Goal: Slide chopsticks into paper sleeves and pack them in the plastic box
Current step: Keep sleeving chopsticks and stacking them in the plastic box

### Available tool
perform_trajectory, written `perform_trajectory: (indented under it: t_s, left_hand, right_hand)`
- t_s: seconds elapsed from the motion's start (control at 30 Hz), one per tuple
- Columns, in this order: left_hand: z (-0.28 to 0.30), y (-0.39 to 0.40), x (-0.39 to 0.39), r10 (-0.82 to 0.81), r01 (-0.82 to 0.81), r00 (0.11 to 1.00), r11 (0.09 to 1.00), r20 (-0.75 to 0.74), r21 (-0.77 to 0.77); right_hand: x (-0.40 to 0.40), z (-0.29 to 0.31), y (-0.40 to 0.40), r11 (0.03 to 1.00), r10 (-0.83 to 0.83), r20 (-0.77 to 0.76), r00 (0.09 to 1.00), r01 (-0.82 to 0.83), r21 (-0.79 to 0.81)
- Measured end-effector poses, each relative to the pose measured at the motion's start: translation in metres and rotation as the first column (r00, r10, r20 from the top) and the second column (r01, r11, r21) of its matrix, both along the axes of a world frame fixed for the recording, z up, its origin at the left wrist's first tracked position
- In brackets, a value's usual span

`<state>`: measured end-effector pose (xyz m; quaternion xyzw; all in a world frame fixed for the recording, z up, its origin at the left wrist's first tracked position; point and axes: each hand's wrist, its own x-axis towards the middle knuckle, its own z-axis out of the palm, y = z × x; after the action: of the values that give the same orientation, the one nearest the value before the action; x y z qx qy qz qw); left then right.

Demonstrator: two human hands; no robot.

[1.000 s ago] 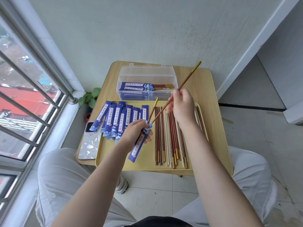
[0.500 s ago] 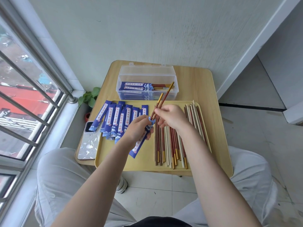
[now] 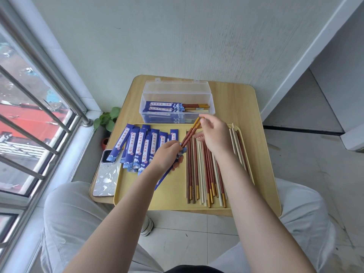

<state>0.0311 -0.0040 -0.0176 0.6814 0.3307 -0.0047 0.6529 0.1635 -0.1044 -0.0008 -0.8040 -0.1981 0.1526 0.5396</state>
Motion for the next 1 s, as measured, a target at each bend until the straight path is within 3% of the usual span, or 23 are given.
perform_trajectory:
  t_s: [0.17,0.3,0.43,0.53,0.67,0.8,0.87,0.9,1.0]
  left_hand:
    - [0.010,0.010,0.015,0.019,-0.020,1.000,0.997,0.009,0.070]
    - [0.024,0.022,0.033,-0.059,0.075,0.997,0.939,-0.059,0.336]
    - [0.037,0.039,0.057,-0.056,0.163,0.982,0.728,-0.178,0.666]
    - [0.036,0.059,0.074,-0.039,0.119,0.992,0.564,-0.118,0.817]
    - [0.028,0.084,0.084,-0.028,0.094,0.995,0.517,-0.093,0.851]
    - [0.008,0.098,0.087,-0.026,0.179,0.980,0.531,-0.195,0.828]
    - [-0.001,0.104,0.088,-0.023,0.218,0.970,0.532,-0.243,0.818]
    - [-0.005,0.107,0.089,-0.020,0.230,0.966,0.532,-0.259,0.815]
    - [-0.009,0.110,0.091,-0.008,0.257,0.955,0.526,-0.298,0.811]
  right_hand:
    - [0.012,0.003,0.004,0.992,-0.072,-0.094,0.993,0.081,0.099]
    - [0.026,0.020,0.008,0.965,-0.097,-0.258,0.961,0.154,0.211]
    - [0.043,0.029,0.015,0.927,-0.087,-0.422,0.902,0.228,0.296]
    - [0.060,0.031,0.020,0.855,-0.198,-0.487,0.851,0.393,0.339]
    - [0.084,0.024,0.031,0.763,-0.332,-0.542,0.772,0.558,0.327]
    - [0.096,0.013,0.054,0.774,-0.356,-0.562,0.747,0.573,0.271]
    - [0.097,0.007,0.064,0.858,-0.341,-0.507,0.791,0.483,0.176]
    - [0.099,0.004,0.067,0.909,-0.343,-0.408,0.846,0.408,0.081]
    - [0.103,0.000,0.067,0.936,-0.281,0.067,0.958,0.288,-0.200]
